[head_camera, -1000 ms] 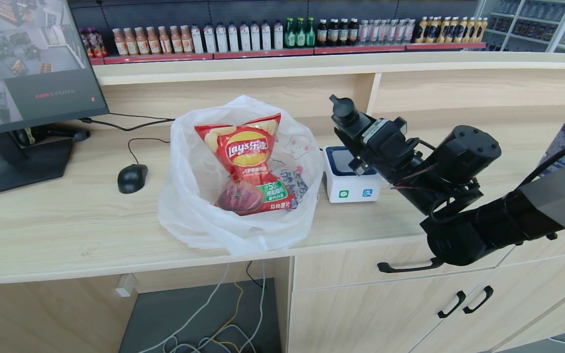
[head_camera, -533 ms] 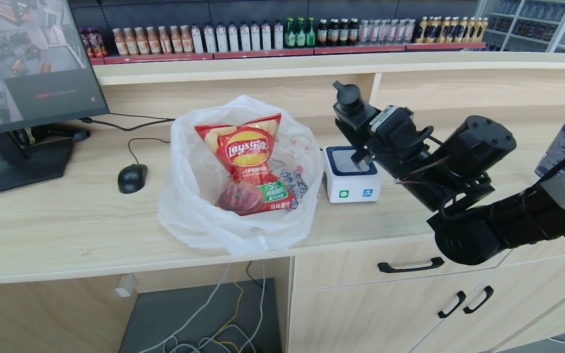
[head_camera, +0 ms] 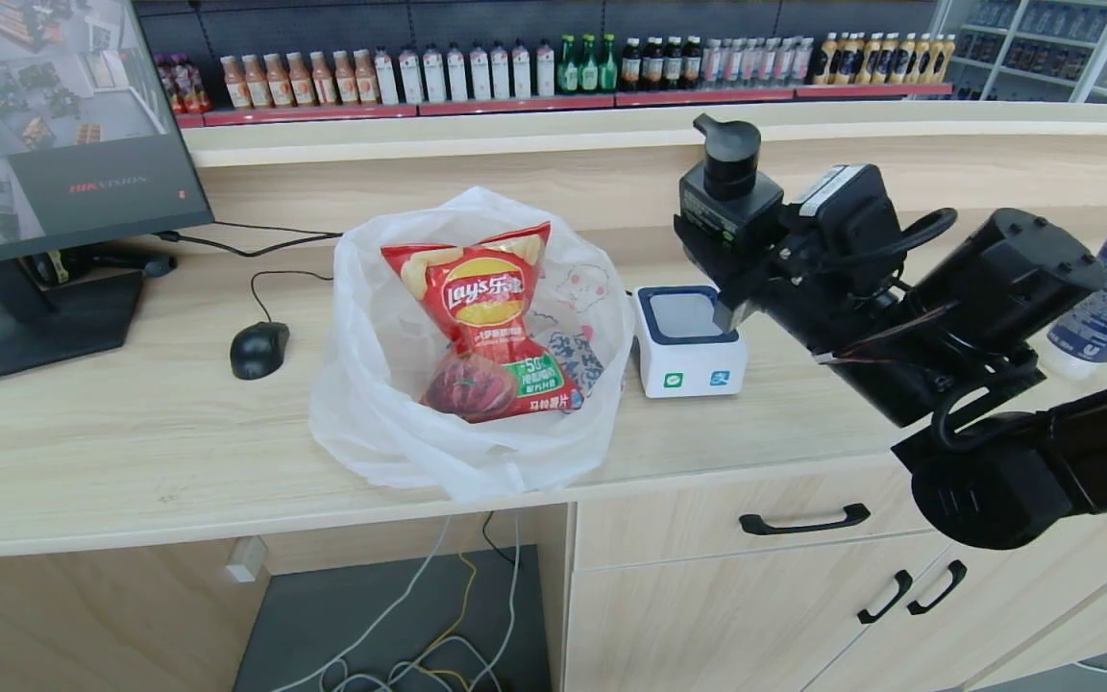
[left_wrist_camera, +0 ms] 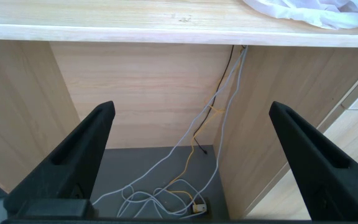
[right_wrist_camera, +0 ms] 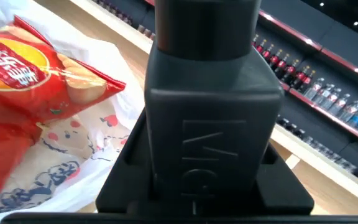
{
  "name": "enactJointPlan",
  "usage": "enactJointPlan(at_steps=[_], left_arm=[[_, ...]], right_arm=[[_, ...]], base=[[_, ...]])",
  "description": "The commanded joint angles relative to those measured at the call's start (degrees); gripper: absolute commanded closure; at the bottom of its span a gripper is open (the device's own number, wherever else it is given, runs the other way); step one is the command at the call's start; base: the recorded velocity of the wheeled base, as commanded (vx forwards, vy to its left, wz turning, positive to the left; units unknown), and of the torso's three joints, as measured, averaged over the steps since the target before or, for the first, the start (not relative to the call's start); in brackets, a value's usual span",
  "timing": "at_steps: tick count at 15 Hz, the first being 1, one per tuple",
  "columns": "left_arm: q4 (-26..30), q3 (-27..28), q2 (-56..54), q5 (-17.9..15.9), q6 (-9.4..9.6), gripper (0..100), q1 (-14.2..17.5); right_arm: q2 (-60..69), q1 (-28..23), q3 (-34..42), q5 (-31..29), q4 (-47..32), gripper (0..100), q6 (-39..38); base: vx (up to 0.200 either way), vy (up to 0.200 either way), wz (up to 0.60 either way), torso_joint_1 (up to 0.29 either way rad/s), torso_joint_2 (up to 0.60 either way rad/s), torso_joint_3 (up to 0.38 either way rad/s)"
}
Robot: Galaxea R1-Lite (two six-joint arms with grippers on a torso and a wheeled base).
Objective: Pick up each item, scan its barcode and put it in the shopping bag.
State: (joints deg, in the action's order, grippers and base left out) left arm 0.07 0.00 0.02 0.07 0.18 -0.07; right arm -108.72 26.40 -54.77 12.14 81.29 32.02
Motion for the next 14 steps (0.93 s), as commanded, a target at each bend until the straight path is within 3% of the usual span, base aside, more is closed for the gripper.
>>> enactJointPlan(at_steps=[1,4,6,11,14], left_arm=[[0.01,0.00,-0.02,0.01,-0.01,0,-0.01],[0.01,0.00,-0.02,0.01,0.17,0,-0.01],[0.01,0.00,-0.02,0.01,0.08,0,-0.01],[0.01,0.00,-0.02,0.01,-0.01,0,-0.01],[0.01,0.00,-0.02,0.01,-0.27,0,-0.01]], right_arm=[[2.28,1.19,0.98,-0.45,0.98,100,-1.53],[1.66,4.53,0.02,-12.76,8.63,100,-12.34],[2.46,5.06,1.07,-17.68,8.71,100,-16.82],[5.18,6.03,11.97,-18.21,8.71,100,-22.71],[4.92,6.03,10.04,-18.29,8.71,100,-24.82]], base=[[0.000,0.000,0.00,0.000,0.00,0.000],[0.000,0.000,0.00,0.000,0.00,0.000],[0.000,0.000,0.00,0.000,0.00,0.000],[0.000,0.000,0.00,0.000,0.00,0.000],[0.000,0.067,0.00,0.002,0.00,0.002]])
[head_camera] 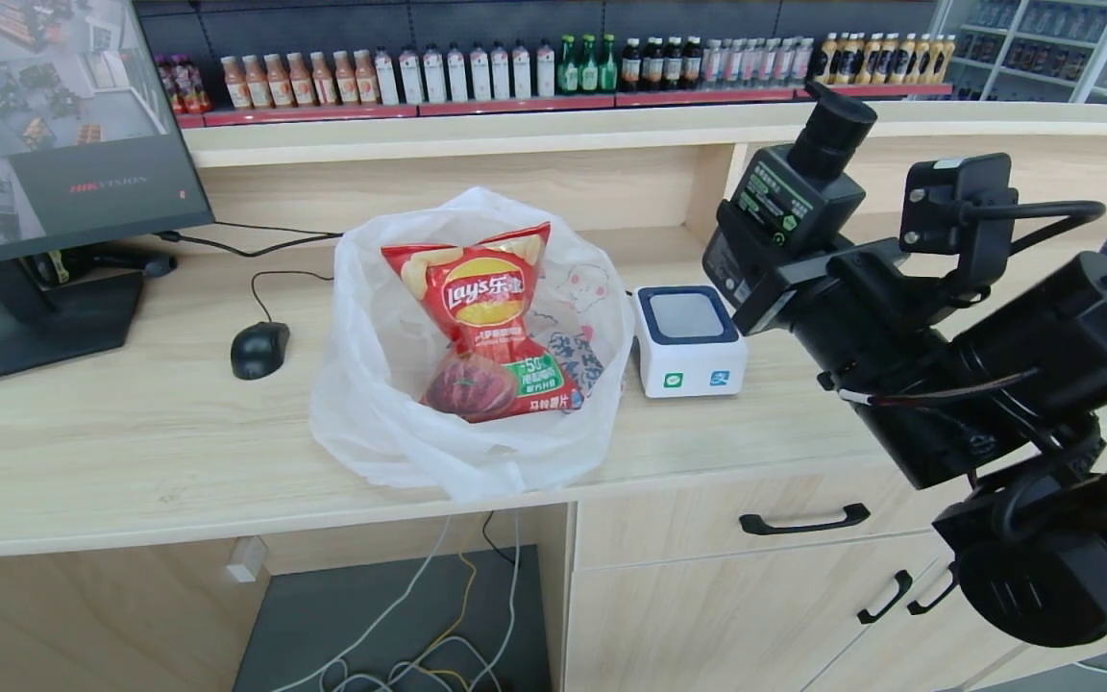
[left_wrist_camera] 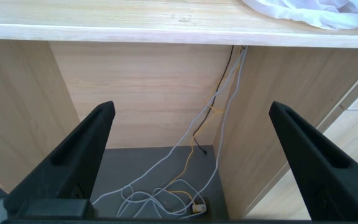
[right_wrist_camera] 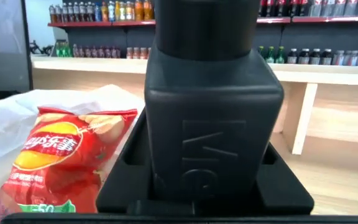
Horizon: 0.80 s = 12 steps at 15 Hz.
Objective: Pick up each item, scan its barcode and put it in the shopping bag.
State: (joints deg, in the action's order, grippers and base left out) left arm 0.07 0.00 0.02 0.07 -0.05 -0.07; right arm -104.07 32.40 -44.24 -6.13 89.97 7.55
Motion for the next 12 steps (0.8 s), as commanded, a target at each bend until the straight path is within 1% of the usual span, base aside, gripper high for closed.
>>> enactJointPlan(at_steps=[1,5,8,12], left_arm=[[0.01,0.00,-0.02,0.01,-0.04,0,-0.01],[0.01,0.00,-0.02,0.01,0.05,0,0.07],[0.01,0.00,-0.02,0.01,-0.04,0,-0.01],[0.01,0.00,-0.02,0.01,-0.04,0,-0.01]], right_arm=[[-0.52,-0.15,-1.73,-0.11,0.03,100,-1.39],[-2.28,0.29,-3.57,-1.34,0.03,100,-2.71],[-2.19,0.47,-3.31,-1.34,0.03,100,-2.80],[-2.19,2.23,-3.57,-1.60,0.03,100,-2.89]], base=[[0.000,0.200,0.00,0.002,0.00,0.007],[0.000,0.200,0.00,-0.001,0.00,-0.001],[0.000,0.200,0.00,0.009,0.01,0.002],[0.000,0.200,0.00,0.004,0.00,0.004]])
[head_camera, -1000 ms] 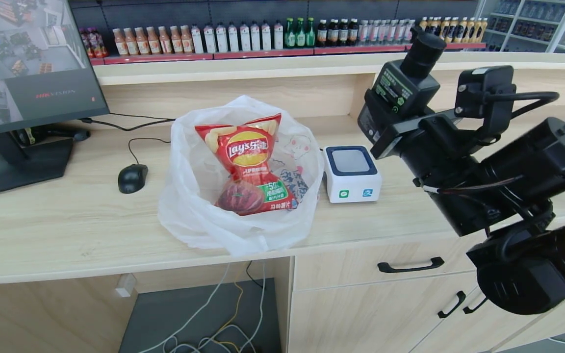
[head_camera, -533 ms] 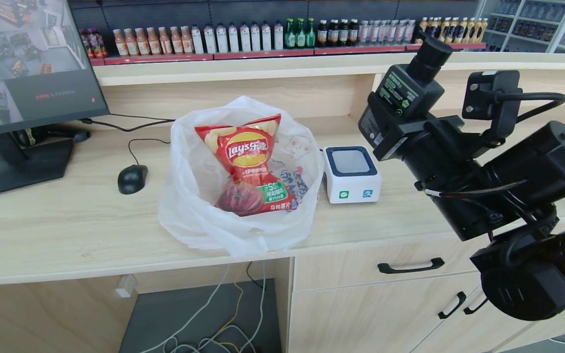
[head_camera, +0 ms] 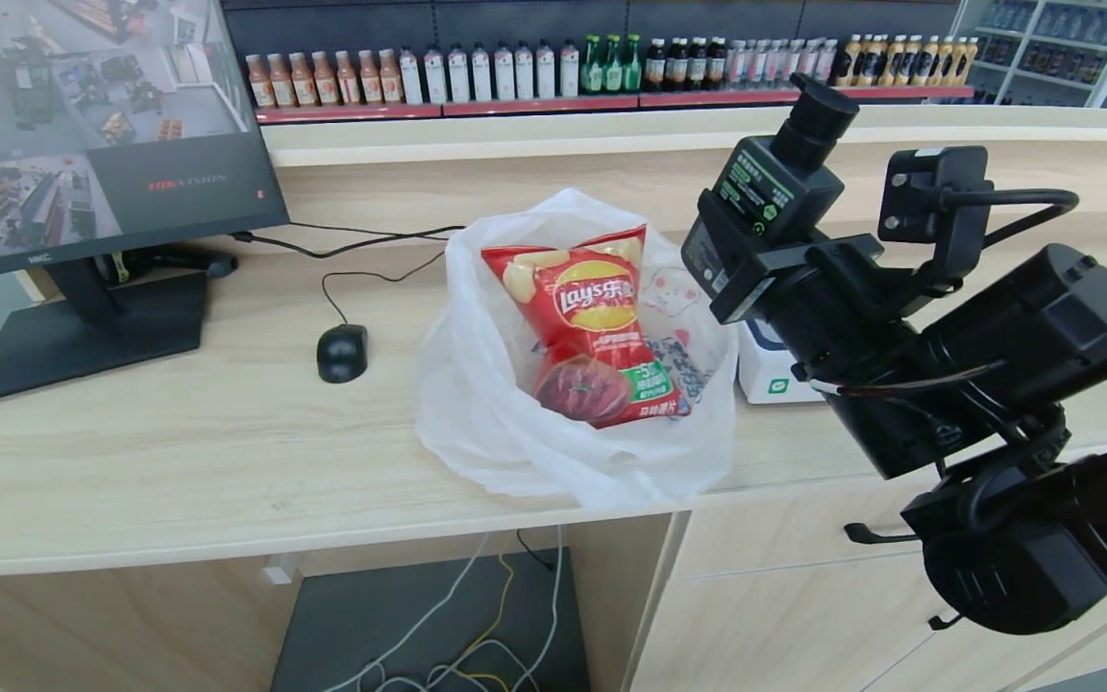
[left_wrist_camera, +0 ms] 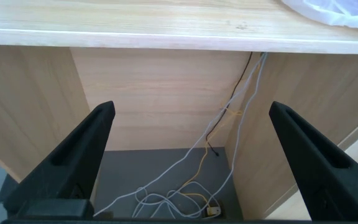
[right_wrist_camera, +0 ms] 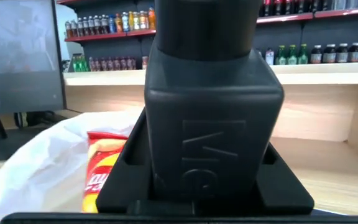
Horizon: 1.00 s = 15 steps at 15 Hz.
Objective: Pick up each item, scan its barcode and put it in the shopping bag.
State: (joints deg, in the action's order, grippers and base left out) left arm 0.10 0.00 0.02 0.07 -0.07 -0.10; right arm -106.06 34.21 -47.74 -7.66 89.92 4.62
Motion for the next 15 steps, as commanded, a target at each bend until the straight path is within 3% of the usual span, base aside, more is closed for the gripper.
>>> enactJointPlan(at_steps=[1,6,11,15], left_arm=[[-0.01,0.00,-0.02,0.01,0.07,0,0.01],[-0.01,0.00,-0.02,0.01,0.25,0,0.10],[-0.01,0.00,-0.02,0.01,0.25,0,0.01],[-0.01,0.00,-0.02,0.01,0.25,0,0.01]], right_arm=[[-0.20,0.51,-0.07,-0.08,0.08,100,-0.58],[-0.20,1.04,-1.74,-0.61,0.08,100,-1.46],[0.15,7.80,-3.85,-13.35,0.08,100,-11.92],[0.68,5.52,-3.41,-14.67,-2.29,100,-18.77]], base=[[0.000,0.200,0.00,0.002,0.00,0.007],[0.000,0.040,0.00,0.001,0.00,-0.001],[0.000,0.000,0.00,0.000,0.00,0.000],[0.000,0.000,0.00,0.000,0.00,0.000]])
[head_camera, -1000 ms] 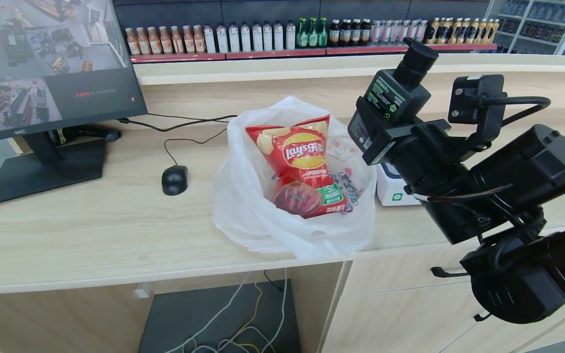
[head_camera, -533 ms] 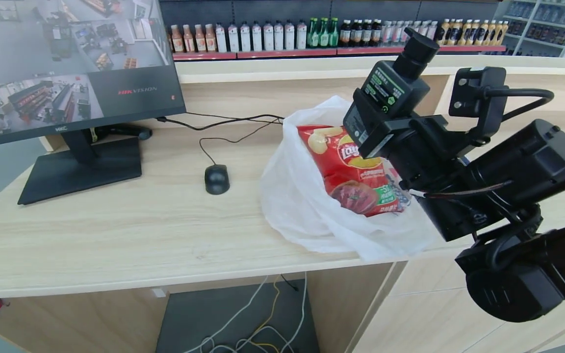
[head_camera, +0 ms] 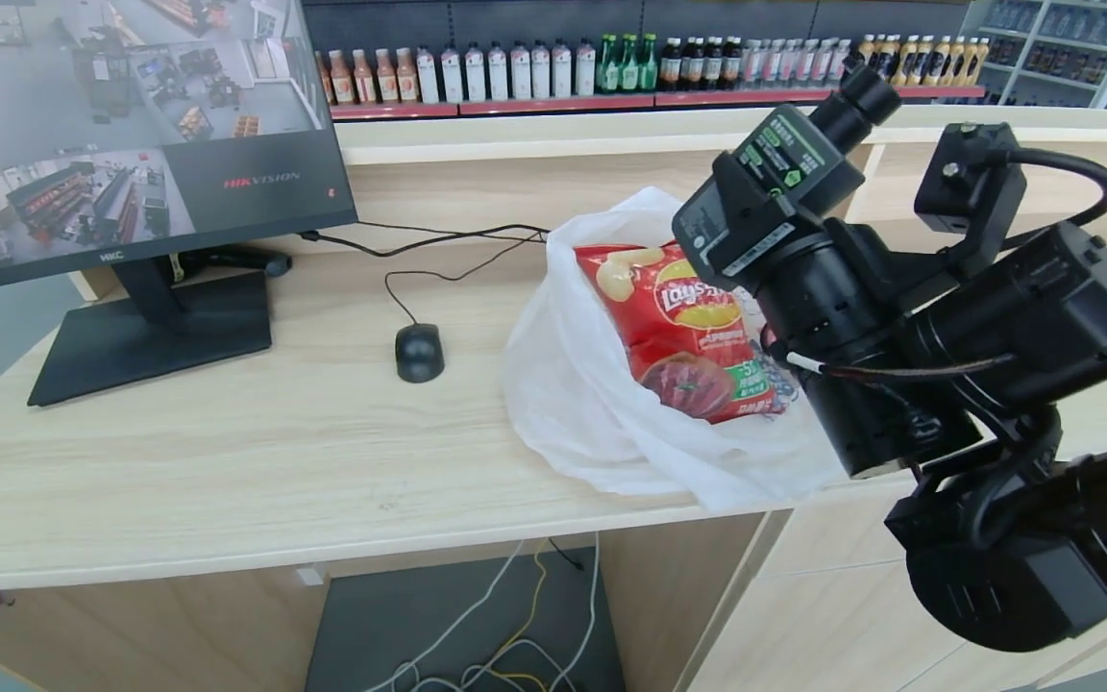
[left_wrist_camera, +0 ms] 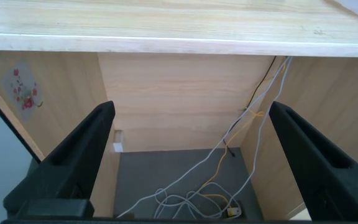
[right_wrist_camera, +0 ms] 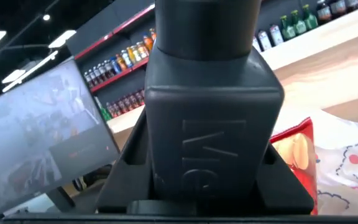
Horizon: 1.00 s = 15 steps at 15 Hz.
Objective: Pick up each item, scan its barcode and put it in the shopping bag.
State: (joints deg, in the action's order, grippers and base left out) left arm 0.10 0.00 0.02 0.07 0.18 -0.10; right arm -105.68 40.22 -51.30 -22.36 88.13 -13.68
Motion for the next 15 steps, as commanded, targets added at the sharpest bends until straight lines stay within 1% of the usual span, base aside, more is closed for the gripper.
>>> enactJointPlan(at_steps=[1,4,8,12,15], left_arm=[[-0.01,0.00,-0.02,0.01,-0.01,0,0.01],[-0.01,0.00,-0.02,0.01,-0.01,0,0.01],[-0.01,0.00,-0.02,0.01,-0.01,0,0.10],[-0.01,0.00,-0.02,0.01,-0.01,0,0.01],[-0.01,0.00,-0.02,0.01,-0.01,0,0.01]], right_arm=[[0.56,-0.75,0.15,0.03,-1.82,100,-2.32],[0.65,-1.02,0.15,0.56,-4.72,100,-6.98],[0.65,-0.93,0.67,6.10,-6.21,100,-15.06],[0.74,-0.93,4.01,6.63,-6.21,100,-21.21],[0.65,-1.37,4.98,9.26,-6.56,100,-21.57]], base=[[0.000,0.000,0.00,0.000,0.00,0.000],[0.000,0.000,0.00,0.000,0.00,0.000],[0.000,0.000,0.00,0.000,0.00,0.000],[0.000,0.000,0.00,0.000,0.00,0.000],[0.000,0.000,0.00,0.000,0.00,0.000]])
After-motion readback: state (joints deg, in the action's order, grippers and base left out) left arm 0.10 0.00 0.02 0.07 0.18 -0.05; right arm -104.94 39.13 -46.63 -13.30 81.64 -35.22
